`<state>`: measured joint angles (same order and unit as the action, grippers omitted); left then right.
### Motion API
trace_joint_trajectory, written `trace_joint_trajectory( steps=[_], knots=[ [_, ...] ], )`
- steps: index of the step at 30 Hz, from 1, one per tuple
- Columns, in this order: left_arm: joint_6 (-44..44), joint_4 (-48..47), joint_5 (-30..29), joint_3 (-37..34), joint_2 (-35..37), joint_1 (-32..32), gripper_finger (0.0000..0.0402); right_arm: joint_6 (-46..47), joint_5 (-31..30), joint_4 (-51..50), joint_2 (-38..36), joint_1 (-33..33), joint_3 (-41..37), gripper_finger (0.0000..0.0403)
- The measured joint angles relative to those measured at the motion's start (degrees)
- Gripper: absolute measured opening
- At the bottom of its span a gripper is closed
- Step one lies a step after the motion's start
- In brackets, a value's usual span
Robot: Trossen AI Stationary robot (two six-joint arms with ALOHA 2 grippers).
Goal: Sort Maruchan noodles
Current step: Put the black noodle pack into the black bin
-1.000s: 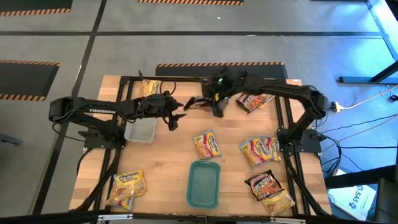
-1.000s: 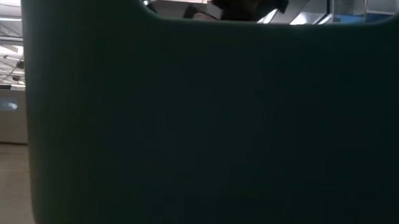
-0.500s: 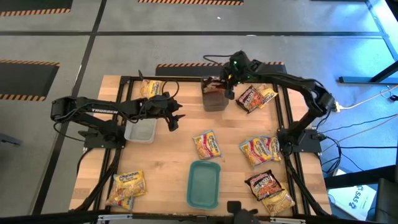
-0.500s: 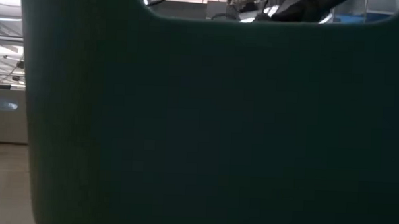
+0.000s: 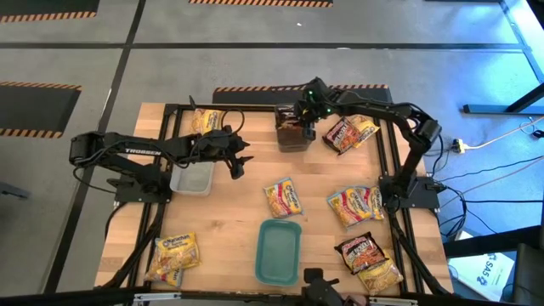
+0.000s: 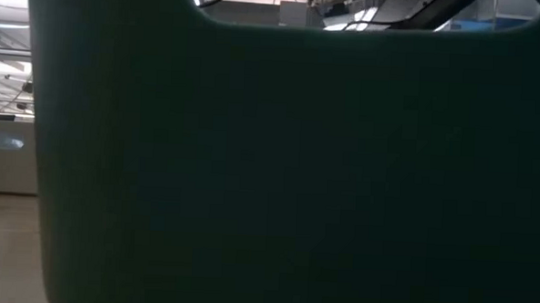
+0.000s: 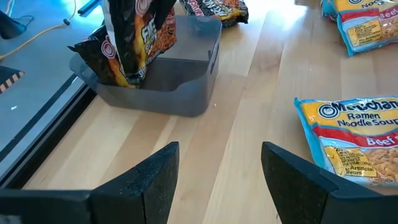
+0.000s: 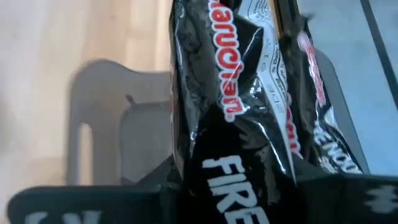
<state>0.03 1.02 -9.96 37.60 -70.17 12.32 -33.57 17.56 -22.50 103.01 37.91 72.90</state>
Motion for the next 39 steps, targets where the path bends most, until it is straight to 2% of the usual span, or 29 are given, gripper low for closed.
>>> trace_joint_trajectory(
  steps=[4,15,18,24,29,32,39],
  knots=[
    [-0.03,0.02,-0.02,-0.02,0.00,0.04,0.0221,-0.43,-3.83,0.00,1.80,0.00,0.00,0.0101],
    [-0.07,0.07,-0.02,-0.04,0.00,0.04,0.0221,1.49,-4.27,2.06,5.69,-0.02,0.00,0.0104],
    [-0.07,0.07,-0.01,-0.04,0.00,0.04,0.0221,1.67,-4.21,2.68,5.69,-0.02,0.41,0.0123],
    [-0.07,0.10,0.09,-0.04,0.00,0.04,0.0221,1.99,-5.64,2.70,5.69,-0.04,2.24,0.0201],
    [-0.92,0.11,0.20,-0.04,0.00,0.04,0.0221,4.66,-9.38,2.94,5.69,-0.06,4.62,0.0245],
    [-0.94,0.10,0.20,-0.04,0.00,0.04,0.0221,4.75,-12.39,3.09,5.69,-0.04,5.06,0.0256],
    [-1.46,0.11,0.20,-0.04,0.00,0.04,0.0221,4.77,-12.56,2.21,5.02,-0.61,5.07,0.0250]
  ],
)
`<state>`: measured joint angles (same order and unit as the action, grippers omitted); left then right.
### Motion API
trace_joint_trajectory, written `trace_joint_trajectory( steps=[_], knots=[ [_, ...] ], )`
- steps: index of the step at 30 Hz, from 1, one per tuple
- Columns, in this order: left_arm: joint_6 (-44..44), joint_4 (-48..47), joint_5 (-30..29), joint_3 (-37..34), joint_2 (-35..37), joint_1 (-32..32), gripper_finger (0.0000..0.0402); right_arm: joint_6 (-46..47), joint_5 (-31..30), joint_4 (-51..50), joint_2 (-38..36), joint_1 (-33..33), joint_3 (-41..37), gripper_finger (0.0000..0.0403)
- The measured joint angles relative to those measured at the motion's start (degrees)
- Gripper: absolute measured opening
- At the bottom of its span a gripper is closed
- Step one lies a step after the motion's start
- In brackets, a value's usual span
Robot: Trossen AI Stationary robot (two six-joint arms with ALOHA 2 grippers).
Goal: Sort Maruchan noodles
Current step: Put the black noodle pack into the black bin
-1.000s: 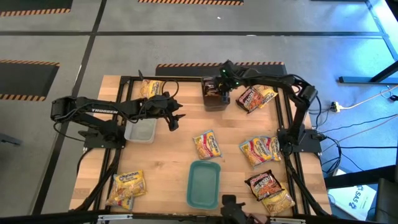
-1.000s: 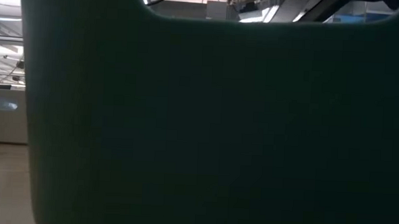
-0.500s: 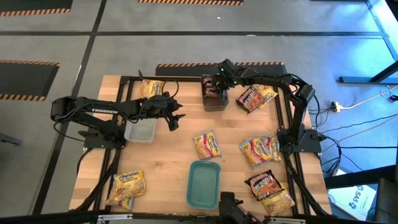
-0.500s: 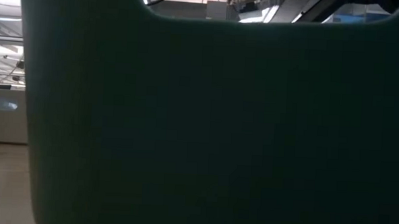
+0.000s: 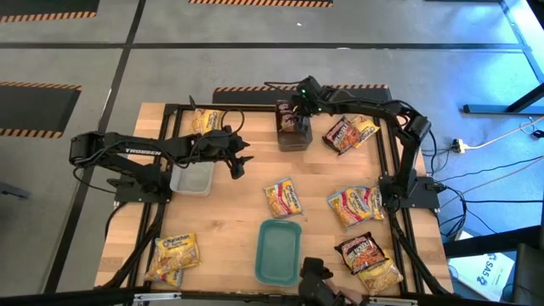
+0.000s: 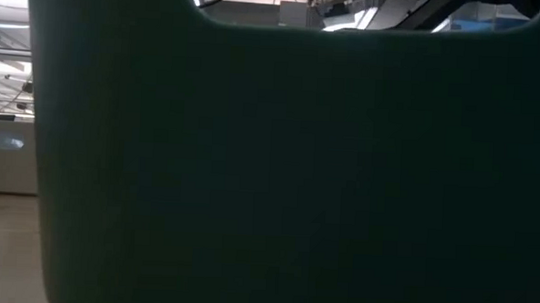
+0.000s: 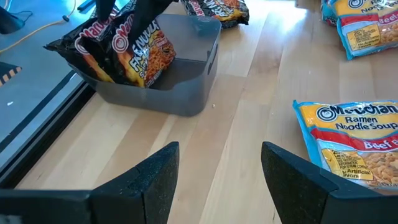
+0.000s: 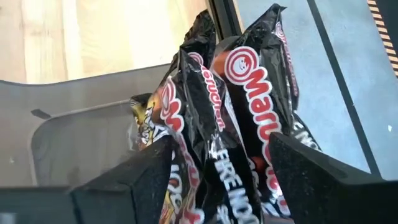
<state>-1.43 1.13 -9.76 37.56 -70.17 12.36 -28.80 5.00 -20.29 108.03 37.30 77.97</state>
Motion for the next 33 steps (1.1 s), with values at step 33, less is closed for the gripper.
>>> trace_joint_trajectory(
  steps=[33],
  knots=[
    [-3.86,2.11,0.45,-0.02,0.02,-0.19,0.0221,29.50,-18.80,-12.16,-40.18,-0.87,-32.73,0.0245]
  ],
)
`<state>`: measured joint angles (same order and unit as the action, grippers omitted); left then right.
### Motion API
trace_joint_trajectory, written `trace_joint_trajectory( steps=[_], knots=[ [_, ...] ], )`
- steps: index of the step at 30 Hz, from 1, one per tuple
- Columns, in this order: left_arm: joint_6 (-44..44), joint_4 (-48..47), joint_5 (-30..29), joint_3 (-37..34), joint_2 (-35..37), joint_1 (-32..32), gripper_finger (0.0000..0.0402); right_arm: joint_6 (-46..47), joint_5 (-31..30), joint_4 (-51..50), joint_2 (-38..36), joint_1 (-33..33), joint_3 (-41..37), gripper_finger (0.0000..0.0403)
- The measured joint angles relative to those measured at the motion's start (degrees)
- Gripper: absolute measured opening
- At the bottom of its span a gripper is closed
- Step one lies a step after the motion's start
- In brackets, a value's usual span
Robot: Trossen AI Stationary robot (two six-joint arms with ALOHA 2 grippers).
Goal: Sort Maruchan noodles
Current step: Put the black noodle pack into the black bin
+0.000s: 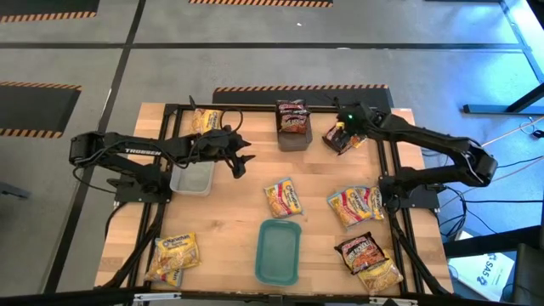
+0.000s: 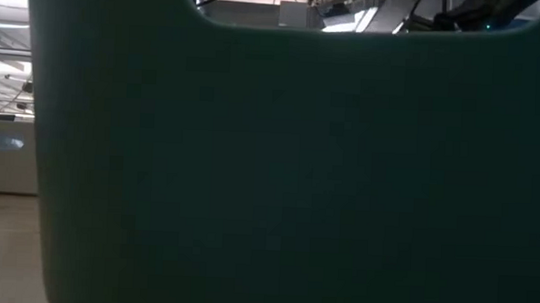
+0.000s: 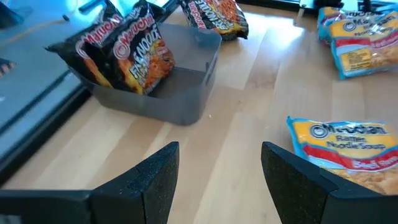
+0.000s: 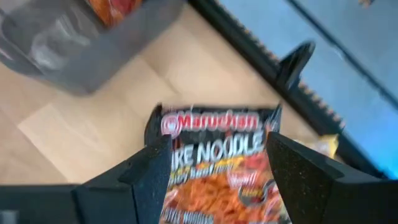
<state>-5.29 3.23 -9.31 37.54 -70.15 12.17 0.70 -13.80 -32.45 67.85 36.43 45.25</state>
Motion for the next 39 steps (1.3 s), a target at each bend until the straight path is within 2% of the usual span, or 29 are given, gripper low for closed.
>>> trace_joint_trajectory(
  steps=[8,13,16,22,25,29,39],
  knots=[
    [-1.99,-0.10,1.32,0.00,0.00,-3.37,0.0221,4.19,3.93,0.03,0.00,0.34,-5.27,0.0245],
    [-2.23,-0.14,1.26,0.00,0.00,-5.53,0.0221,4.32,0.30,6.18,0.00,0.93,-9.52,0.0245],
    [-3.26,-0.16,-0.71,0.00,0.00,-6.66,0.0221,4.90,-0.10,10.95,1.11,2.21,-11.14,0.0245],
    [-3.82,-0.10,-3.27,0.00,-0.02,-8.51,0.0221,4.36,2.94,13.49,7.20,4.08,-12.11,0.0245],
    [-3.82,0.26,-3.46,0.00,-0.02,-9.00,0.0221,4.18,6.82,13.49,8.30,4.07,-12.01,0.0245],
    [-5.04,0.36,-3.74,0.00,-0.02,-8.99,0.0221,5.63,10.88,11.79,8.47,0.99,-12.28,0.0245],
    [-5.11,0.84,-4.96,0.00,-0.02,-8.94,0.0221,11.24,11.73,9.63,8.36,-9.38,-12.21,0.0245]
  ],
)
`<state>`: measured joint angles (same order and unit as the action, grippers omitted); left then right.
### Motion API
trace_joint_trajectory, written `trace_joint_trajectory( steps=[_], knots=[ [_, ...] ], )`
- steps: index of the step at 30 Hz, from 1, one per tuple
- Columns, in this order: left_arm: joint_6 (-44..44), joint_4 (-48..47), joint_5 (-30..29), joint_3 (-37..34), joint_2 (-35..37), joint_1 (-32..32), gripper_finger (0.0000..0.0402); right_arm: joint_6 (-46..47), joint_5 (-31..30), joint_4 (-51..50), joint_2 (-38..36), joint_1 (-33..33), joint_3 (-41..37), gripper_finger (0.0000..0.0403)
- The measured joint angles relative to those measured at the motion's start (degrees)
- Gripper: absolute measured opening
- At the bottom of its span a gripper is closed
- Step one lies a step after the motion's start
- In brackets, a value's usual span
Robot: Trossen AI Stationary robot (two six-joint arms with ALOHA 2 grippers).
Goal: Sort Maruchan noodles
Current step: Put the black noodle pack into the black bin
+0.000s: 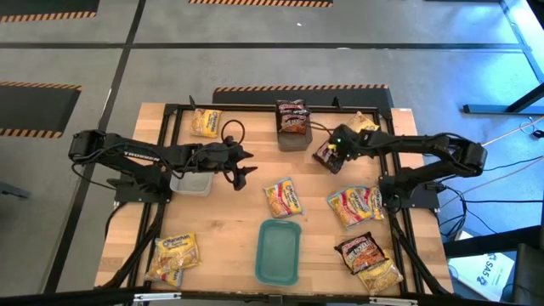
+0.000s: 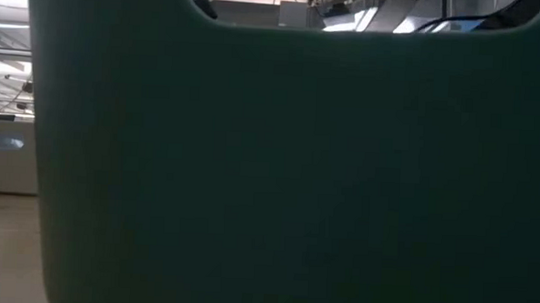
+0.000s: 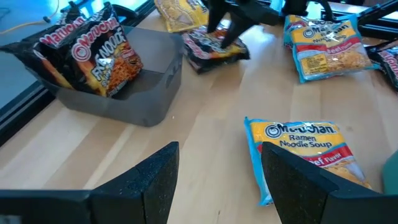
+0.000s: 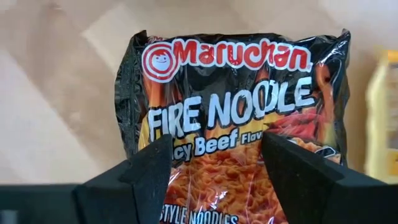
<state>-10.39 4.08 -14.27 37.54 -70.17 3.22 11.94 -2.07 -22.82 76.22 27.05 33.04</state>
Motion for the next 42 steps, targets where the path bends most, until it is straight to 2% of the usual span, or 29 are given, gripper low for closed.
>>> trace_joint_trajectory(
  steps=[6,11,15,20,23,27,32,38,42],
  knots=[
    [0.00,0.20,-0.07,0.00,0.00,0.00,0.0221,3.76,3.19,2.92,0.21,-6.55,-0.11,0.0245],
    [0.00,1.83,0.11,0.00,0.00,0.00,0.0221,6.51,3.86,12.02,3.25,-11.57,-0.10,0.0245],
    [0.00,2.75,0.45,0.00,-0.04,0.00,0.0221,7.95,6.47,19.86,5.82,-13.75,-0.20,0.0245],
    [-0.35,6.22,1.24,-0.07,-3.47,-0.02,0.0221,7.45,8.06,28.60,7.64,-14.00,-0.23,0.0245],
    [-1.61,9.92,2.92,-0.04,-7.56,-0.04,0.0221,5.36,8.38,26.51,5.85,-13.97,1.59,0.0245],
    [-4.02,16.67,4.27,0.30,-13.02,-0.05,0.0221,1.26,8.14,19.01,0.31,-13.99,3.19,0.0245],
    [-6.55,16.58,4.41,5.43,-20.33,-0.11,0.0221,-0.42,3.06,11.61,-6.61,-13.96,1.07,0.0245],
    [-7.12,13.13,4.55,14.13,-29.78,-0.72,0.0221,3.52,1.86,13.99,-9.78,-11.57,-4.80,0.0245],
    [-7.08,11.60,4.56,18.83,-34.95,-0.41,0.0221,6.03,7.16,19.41,-9.51,-6.40,-8.44,0.0245]
  ],
)
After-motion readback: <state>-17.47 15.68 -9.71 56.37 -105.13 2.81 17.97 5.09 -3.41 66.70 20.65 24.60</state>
